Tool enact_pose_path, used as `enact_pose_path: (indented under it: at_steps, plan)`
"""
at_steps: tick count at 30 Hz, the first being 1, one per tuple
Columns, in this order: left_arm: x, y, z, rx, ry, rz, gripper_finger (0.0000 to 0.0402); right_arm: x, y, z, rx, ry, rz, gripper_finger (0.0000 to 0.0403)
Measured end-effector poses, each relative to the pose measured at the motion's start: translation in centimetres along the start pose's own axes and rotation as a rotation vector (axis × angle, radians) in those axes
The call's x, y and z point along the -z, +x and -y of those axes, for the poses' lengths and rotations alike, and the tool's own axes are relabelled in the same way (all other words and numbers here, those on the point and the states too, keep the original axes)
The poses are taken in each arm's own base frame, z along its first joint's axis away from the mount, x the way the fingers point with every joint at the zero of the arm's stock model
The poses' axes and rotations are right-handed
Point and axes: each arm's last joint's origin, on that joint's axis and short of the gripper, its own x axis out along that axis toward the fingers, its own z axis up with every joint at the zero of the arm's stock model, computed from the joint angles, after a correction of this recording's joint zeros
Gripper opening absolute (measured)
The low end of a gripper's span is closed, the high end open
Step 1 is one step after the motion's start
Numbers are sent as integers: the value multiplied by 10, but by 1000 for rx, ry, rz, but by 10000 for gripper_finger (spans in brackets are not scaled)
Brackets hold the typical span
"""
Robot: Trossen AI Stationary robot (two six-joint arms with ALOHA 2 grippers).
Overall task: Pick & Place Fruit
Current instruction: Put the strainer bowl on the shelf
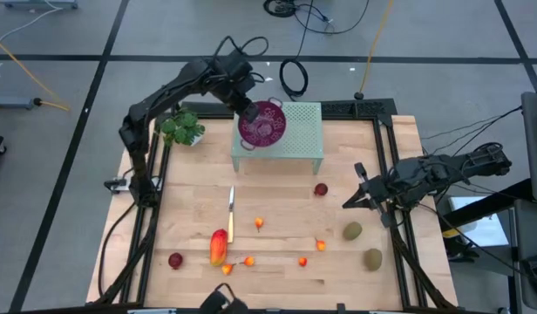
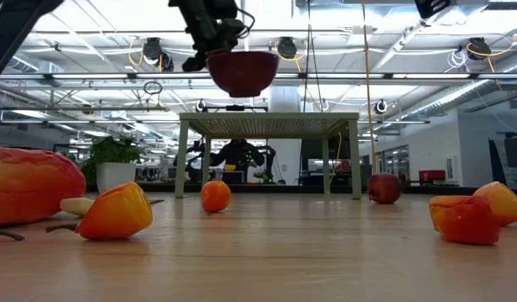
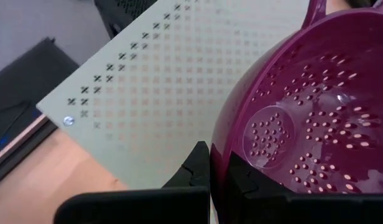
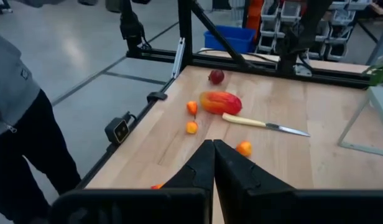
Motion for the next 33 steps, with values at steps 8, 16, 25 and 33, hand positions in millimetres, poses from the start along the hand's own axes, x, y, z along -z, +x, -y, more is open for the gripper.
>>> enact_pose_path:
  at_steps: [8,16,25,33]
  plan:
    - [-5,13,-17,-10,-25,-78,0,0,-3,0,0,-33,11,4]
    - [-6,13,-20,-8,-30,-75,0,0,-3,0,0,-34,9,4]
    - [-7,22,-21,-6,-26,-94,0,0,-3,0,0,-31,9,4]
    - [-9,29,-20,17,48,-101,0,0,-3,0,1,-30,9,4]
